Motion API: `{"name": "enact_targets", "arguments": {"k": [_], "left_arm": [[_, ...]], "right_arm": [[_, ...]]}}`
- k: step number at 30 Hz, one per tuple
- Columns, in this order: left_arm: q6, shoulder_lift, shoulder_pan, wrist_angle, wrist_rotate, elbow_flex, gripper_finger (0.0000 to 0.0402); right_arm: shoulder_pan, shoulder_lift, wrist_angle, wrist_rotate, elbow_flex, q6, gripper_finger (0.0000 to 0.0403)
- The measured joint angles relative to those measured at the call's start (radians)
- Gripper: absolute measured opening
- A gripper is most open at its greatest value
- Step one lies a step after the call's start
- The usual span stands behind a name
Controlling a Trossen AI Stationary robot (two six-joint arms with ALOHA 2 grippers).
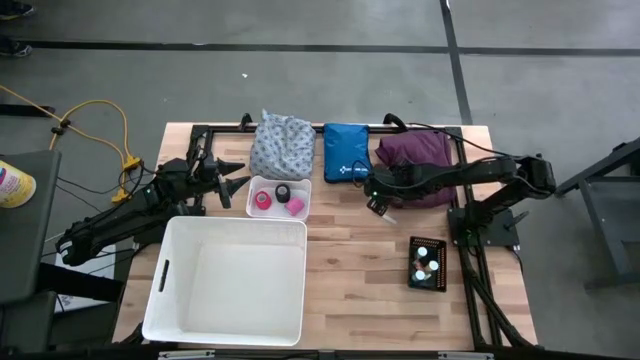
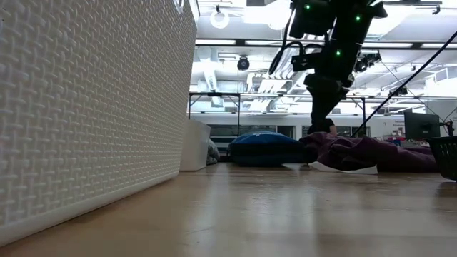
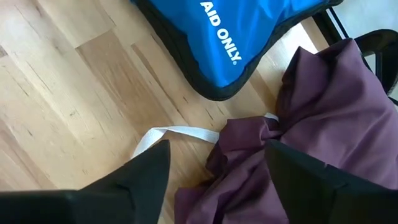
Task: Pick & place medical supplies in basket/bin
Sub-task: Put the violet patient gown into the white laundry organizer
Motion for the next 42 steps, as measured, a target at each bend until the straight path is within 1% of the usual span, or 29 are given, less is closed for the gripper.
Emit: {"name": "enact_targets", "arguments": {"k": [7,13,17,22,30,36,38,42], "left_arm": [[0.000,0.000,0.000,0.000,0.000,0.000,0.0240],[0.000,0.000,0.000,0.000,0.000,0.000,0.0240],[0.000,0.000,0.000,0.000,0.000,0.000,0.0240],[0.000,0.000,0.000,0.000,0.000,0.000,0.0240],[0.000,0.000,0.000,0.000,0.000,0.000,0.0240],[0.000,0.000,0.000,0.000,0.000,0.000,0.0240],[0.000,0.000,0.000,0.000,0.000,0.000,0.0240],[0.000,0.000,0.000,0.000,0.000,0.000,0.0240]], "right_arm": [[0.000,0.000,-0.011,-0.005,0.000,0.023,0.0294],[0.000,0.000,-0.021,-0.084,0.000,0.025,0.0315],[0.000,0.000,-0.034,-0.097,0.000,0.019,0.0324],[0.000,0.000,-0.050,-0.092,0.000,-0.041,0.0327],[0.003,0.002,-0.105,-0.037,0.000,-0.051,0.0327],[0.002,0.076,-0.110,0.005,0.000,-0.028,0.0327],[0.001,0.096,-0.109,0.000,0.000,-0.023,0.0327],[0.001,0.101,-0.092,0.002,0.000,-0.030,0.0327]]}}
